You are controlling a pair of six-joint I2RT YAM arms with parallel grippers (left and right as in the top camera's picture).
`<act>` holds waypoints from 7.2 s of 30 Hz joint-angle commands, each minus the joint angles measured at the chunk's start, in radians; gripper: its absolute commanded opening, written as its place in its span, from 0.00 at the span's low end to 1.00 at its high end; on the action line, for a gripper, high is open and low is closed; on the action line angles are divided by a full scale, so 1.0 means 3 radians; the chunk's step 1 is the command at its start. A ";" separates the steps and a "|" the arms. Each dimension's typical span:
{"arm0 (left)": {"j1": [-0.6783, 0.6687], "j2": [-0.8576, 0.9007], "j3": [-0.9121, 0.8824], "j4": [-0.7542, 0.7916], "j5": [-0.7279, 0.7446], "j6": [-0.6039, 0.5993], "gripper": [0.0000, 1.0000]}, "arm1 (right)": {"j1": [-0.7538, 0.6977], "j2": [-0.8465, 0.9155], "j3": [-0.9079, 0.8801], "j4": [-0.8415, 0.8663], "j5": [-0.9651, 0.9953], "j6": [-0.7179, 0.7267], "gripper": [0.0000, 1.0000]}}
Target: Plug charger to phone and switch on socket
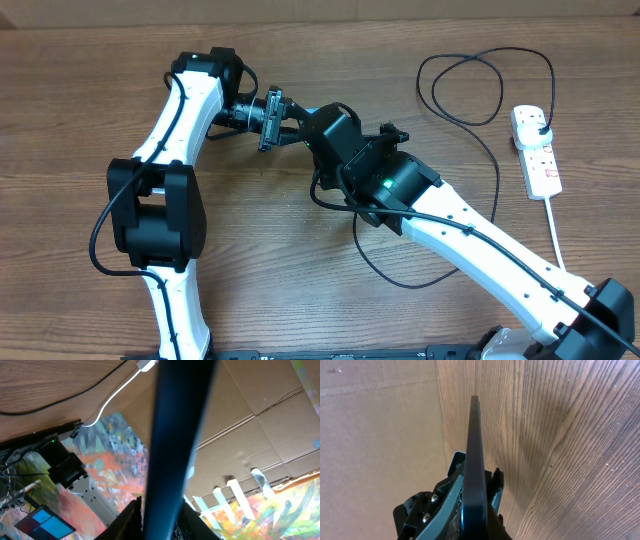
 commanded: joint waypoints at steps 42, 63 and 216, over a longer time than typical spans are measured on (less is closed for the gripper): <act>0.0193 -0.1213 0.0075 0.0165 -0.3508 0.2429 0.04 | -0.1607 -0.0369 -0.0365 -0.1062 -0.1654 -0.4461 1.00; 0.0192 -0.1184 0.0070 0.0066 -0.3660 0.2235 0.04 | -0.1453 0.1489 0.0760 -0.1392 -0.1451 -0.4571 0.71; 0.0215 -0.1184 0.0070 0.0787 -0.3465 0.2040 0.04 | -0.0905 0.2427 0.1464 -0.1212 -0.0902 -0.4808 0.58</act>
